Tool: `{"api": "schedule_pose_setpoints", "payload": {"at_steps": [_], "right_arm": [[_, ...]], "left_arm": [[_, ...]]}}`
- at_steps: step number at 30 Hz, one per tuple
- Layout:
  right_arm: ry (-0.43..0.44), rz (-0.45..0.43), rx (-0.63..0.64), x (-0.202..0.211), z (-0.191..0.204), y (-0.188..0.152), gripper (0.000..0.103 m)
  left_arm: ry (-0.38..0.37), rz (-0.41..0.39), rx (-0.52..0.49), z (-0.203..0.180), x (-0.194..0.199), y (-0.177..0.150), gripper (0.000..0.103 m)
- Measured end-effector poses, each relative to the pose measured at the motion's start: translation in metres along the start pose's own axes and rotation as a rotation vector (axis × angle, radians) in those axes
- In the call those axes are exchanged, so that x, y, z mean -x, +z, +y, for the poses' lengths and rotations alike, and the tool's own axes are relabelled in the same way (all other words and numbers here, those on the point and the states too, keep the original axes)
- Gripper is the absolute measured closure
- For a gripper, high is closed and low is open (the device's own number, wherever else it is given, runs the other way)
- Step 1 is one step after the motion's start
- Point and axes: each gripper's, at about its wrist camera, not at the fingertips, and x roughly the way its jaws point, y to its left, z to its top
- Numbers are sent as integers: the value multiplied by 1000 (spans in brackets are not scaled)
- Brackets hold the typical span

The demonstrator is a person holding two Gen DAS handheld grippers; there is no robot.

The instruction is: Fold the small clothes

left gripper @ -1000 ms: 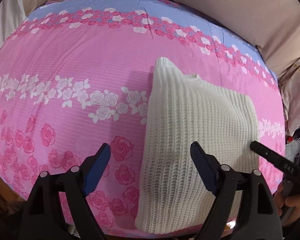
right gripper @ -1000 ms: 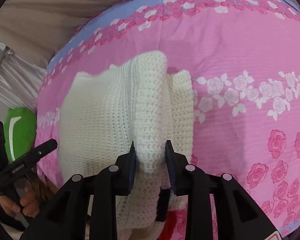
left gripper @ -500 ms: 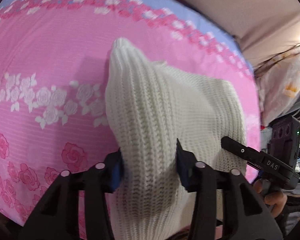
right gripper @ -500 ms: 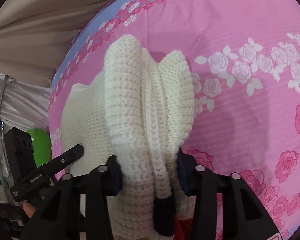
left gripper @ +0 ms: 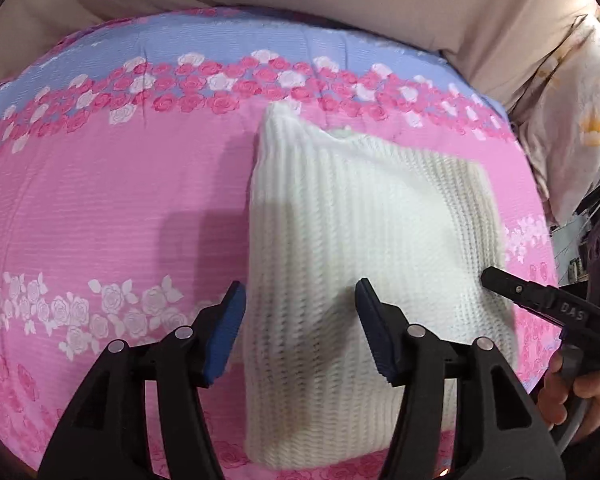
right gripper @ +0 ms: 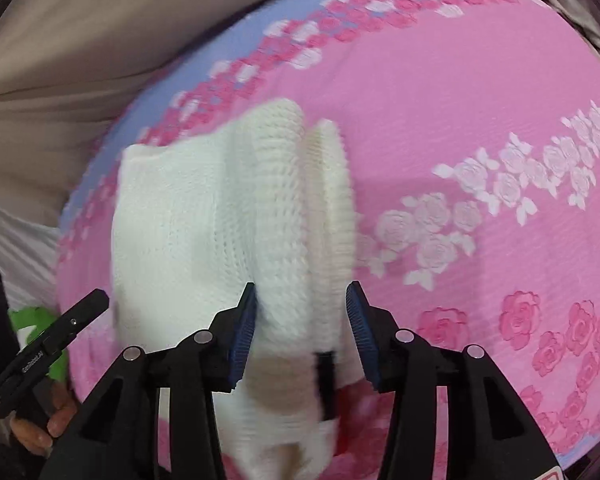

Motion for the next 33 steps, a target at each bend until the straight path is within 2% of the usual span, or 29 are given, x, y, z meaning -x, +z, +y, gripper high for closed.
{"api": "schedule_pose_setpoints", "payload": {"at_steps": [2,4,6,7,8,9,10,11,12,14,16,18,19,20,22,24,25,26,30,33], "right_arm": [[73,-31,-24,12,2,-3,57],[77,-54,23,23,15,-8,54],[69,-23,71,20,25,-14,51],[63,0,96,13,30,-19,58],[43,5,115,10,32,-25,90],[26,8,129,7,34,-25,89],[58,-4,112,12,35,-22,89],[109,-51,107,27,40,-18,90],[119,-89,129,40,44,-12,90],[103,-146,191,63,56,-4,90],[75,-128,210,57,52,0,90],[-50,-50,233,15,36,-1,88],[-83,28,226,-13,23,-6,86],[-30,-1,182,-17,13,-9,86],[9,0,131,-4,11,-8,82],[22,-29,86,9,9,-4,63],[21,-40,71,14,8,-2,51],[23,-52,60,17,6,1,45],[71,-14,-1,4,-6,11,38],[128,35,-36,-20,-9,18,33]], "left_arm": [[23,-22,-24,-4,8,0,34],[47,-23,-36,-5,7,-1,33],[64,6,-35,-6,0,-3,33],[71,24,-35,-6,-4,-6,33],[83,35,-34,-6,-6,-7,33],[87,35,-36,-6,-8,-7,33],[90,31,-39,-6,-7,-8,33],[92,26,-40,-7,-7,-8,32],[91,20,-38,-8,-6,-7,30],[99,22,-34,-8,-7,-5,29],[98,42,-31,-10,-13,-5,28],[93,66,-25,-11,-18,-5,28],[104,65,-28,-13,-18,-5,29],[109,58,-33,-13,-17,-6,29],[113,50,-34,-13,-16,-5,29],[84,34,-9,-11,-13,-2,29],[54,19,13,-9,-10,1,29],[9,-5,52,-3,-6,5,27],[-117,-30,220,23,-16,19,18],[-143,64,297,41,-50,23,18]]}}
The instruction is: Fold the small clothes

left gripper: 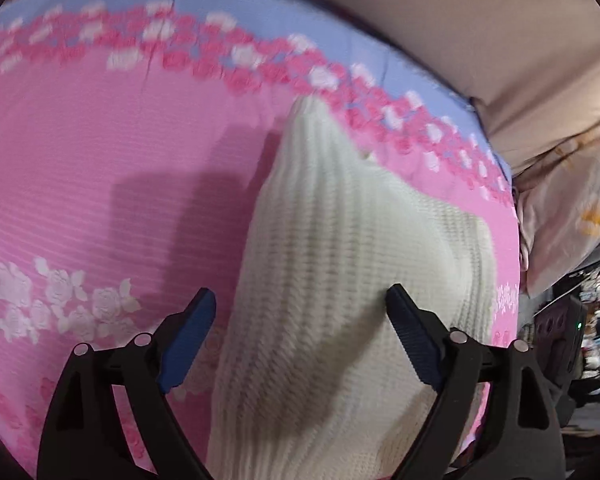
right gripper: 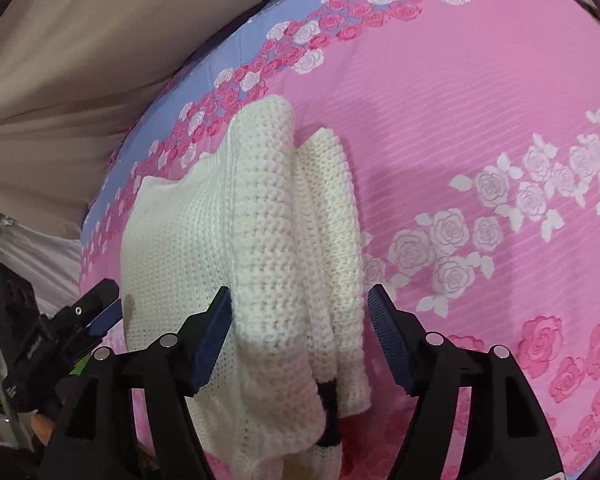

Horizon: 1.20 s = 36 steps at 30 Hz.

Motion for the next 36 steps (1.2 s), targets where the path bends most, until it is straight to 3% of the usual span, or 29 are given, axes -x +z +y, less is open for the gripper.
{"api": "schedule_pose_setpoints", "payload": {"at_steps": [4,6,8,9,11,17,20,24,29,33,36], "right_arm": [[61,34,-56,-23,-3,-6,20],[68,30,-62,-25,-2,-5,22],[104,39,-58,-24,-1,-4,54],[118,44,-72,-23,-1,-3,58],[111,29,-76,-14,5,-2,68],[92,-93,13,53,47,-11,70],[87,-187,62,99,71,-21,70],[86,-354,120,168,114,-33,69],[129,-552,230,238,175,-43,69],[183,-680,341,284,232,-52,68],[244,-712,391,299,270,-56,67]], "left_arm": [[-80,46,45,11,-19,-1,19],[-113,68,57,6,-18,-2,37],[-95,76,16,-7,-9,-2,52],[-92,78,-9,-14,-3,-2,58],[-89,73,-66,-30,13,-3,62],[-103,-12,-301,-94,90,-15,63],[-145,-67,-386,-112,133,-14,62],[-215,-213,-517,-132,218,-9,62],[-287,-396,-605,-128,317,-2,61],[-297,-464,-629,-104,376,3,61],[-273,-495,-600,-77,403,8,59]]}}
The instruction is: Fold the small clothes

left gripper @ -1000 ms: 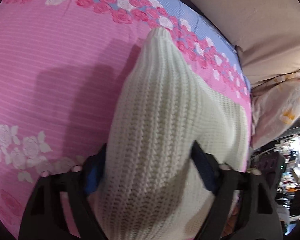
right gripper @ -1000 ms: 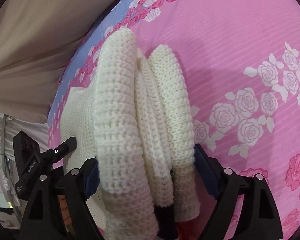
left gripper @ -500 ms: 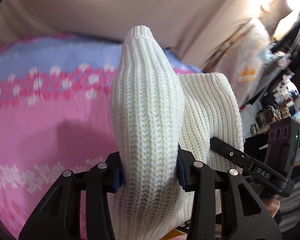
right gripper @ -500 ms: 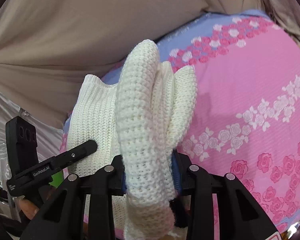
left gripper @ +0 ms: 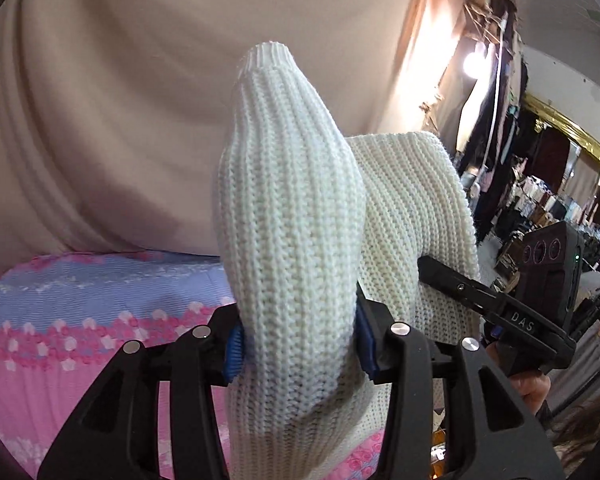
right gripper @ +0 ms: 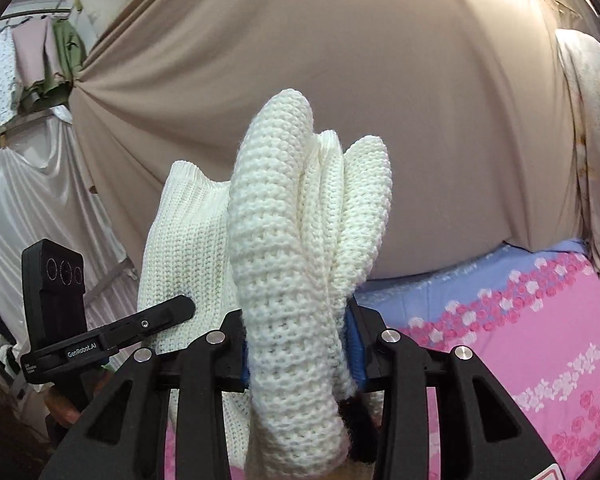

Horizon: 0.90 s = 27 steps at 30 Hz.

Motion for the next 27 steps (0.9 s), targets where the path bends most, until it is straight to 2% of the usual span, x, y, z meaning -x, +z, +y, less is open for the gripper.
{"api": "schedule_pose_setpoints", "payload": {"at_steps": [2,4,5,6,7,9,10,11,12,13,14,16,18,19,21,23,25,26,27], "right_arm": [[31,7,7,-12,17,1,66],[44,44,3,-35,25,-4,65],[55,80,-20,-54,24,-12,64],[61,109,-38,-70,22,-21,62],[64,145,-57,-92,15,-35,55],[60,243,-115,-144,-8,-75,51],[13,303,-148,-171,-26,-104,51],[-77,375,-166,-195,-43,-134,51],[-146,437,-175,-210,-55,-158,53],[-208,499,-184,-219,-65,-184,58],[-233,540,-207,-220,-72,-204,58],[-208,567,-256,-210,-73,-226,58],[-192,575,-248,-201,-71,-238,55],[-186,594,-232,-203,-68,-243,50],[-183,627,-203,-210,-63,-251,46],[-192,661,-177,-226,-60,-261,40],[-220,679,-153,-242,-61,-269,39],[-233,693,-148,-249,-63,-272,39],[-251,719,-148,-258,-66,-278,39]], "left_arm": [[37,9,32,20,5,-5,58],[102,60,91,55,-6,-21,54],[149,90,126,78,-20,-36,48],[199,116,141,96,-34,-51,38],[268,151,151,118,-53,-73,35],[432,231,170,164,-88,-123,33],[505,284,184,183,-100,-147,35],[598,378,196,201,-114,-177,40],[639,425,200,208,-118,-193,43],[648,447,210,213,-114,-208,43],[627,440,228,213,-107,-220,42],[578,423,265,212,-101,-233,36],[524,429,320,211,-105,-242,34],[486,434,358,212,-109,-248,33],[443,433,422,211,-115,-261,28],[455,438,466,219,-120,-273,28],[445,470,523,230,-130,-289,29],[425,492,544,235,-136,-294,38],[413,524,543,239,-142,-296,72]]}}
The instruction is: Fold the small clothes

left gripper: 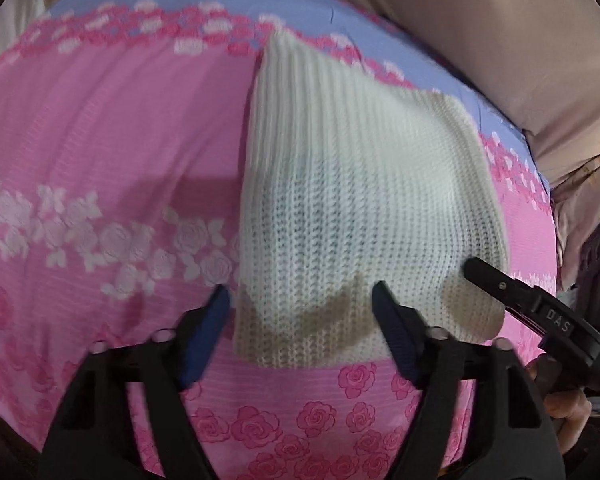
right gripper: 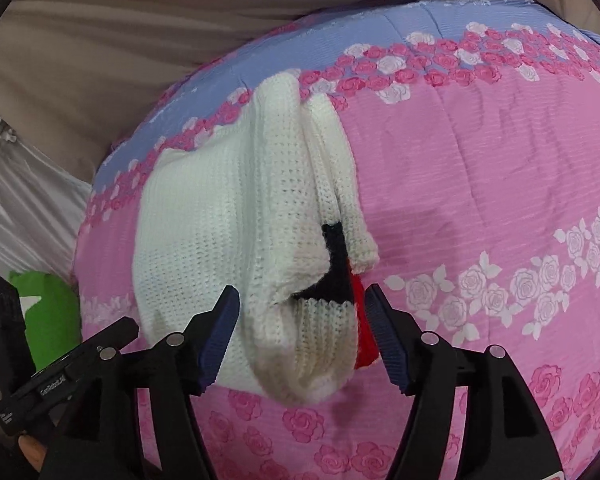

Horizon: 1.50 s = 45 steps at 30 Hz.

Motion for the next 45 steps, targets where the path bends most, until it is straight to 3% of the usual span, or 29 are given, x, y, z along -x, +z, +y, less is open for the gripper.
{"api": "schedule_pose_setpoints", "payload": {"at_steps": [1,2,4,6,8,10,12,14,15,18,20,22,24,25,26,27,30,32,34,35,36,37,40,45], "right_arm": [[7,25,-5,-10,-1,1,48],[36,46,-13,-16,-1,2,80],[89,77,-63,-19,-2,4,84],[171,30,-71,5,8,7,86],[196,-26,-35,34,21,7,89],[185,-44,-36,47,22,0,89],[119,18,-48,24,11,-9,87],[-3,110,-51,-19,-9,-19,86],[12,120,-90,-25,-17,-22,85],[79,44,-128,7,-14,-19,74],[32,-27,-23,29,3,-10,54],[-21,-64,50,32,15,3,46],[-32,-45,78,16,19,17,41],[-37,5,85,-2,18,23,52],[-38,54,81,-18,16,26,82],[-38,80,77,-28,18,31,81],[21,-49,112,5,39,37,84],[14,-103,156,18,47,41,84],[-37,-59,156,-1,37,43,84],[-98,15,143,-27,23,41,82],[-102,59,117,-41,10,38,77],[-55,39,66,-41,-1,35,76],[-16,-10,-13,-12,-2,33,75],[-44,-117,47,27,20,20,73]], "left_arm": [[33,50,-27,-2,-8,4,84],[35,60,-26,-2,-6,9,86],[9,47,-13,-1,13,19,88],[19,7,-47,-4,36,27,89],[69,-6,-92,-5,44,27,90],[148,16,-133,-6,26,23,92],[213,54,-150,0,1,15,92],[219,66,-121,3,-1,8,92],[216,38,-119,2,7,5,91],[238,-6,-163,-9,20,2,82],[242,-23,-182,-17,23,4,76],[251,-34,-201,-25,23,7,75],[259,-38,-212,-29,21,9,75],[261,-35,-217,-32,20,10,75],[262,-35,-221,-34,19,11,75],[265,-39,-224,-33,19,11,74],[279,-45,-233,-34,21,12,67],[291,-35,-236,-33,17,12,66],[299,-23,-235,-32,13,11,66],[302,-17,-236,-32,11,10,66],[305,-18,-240,-32,11,10,66],[308,-22,-244,-32,11,9,66],[317,-25,-244,-31,11,6,66],[286,-36,-188,-22,13,8,58]]}}
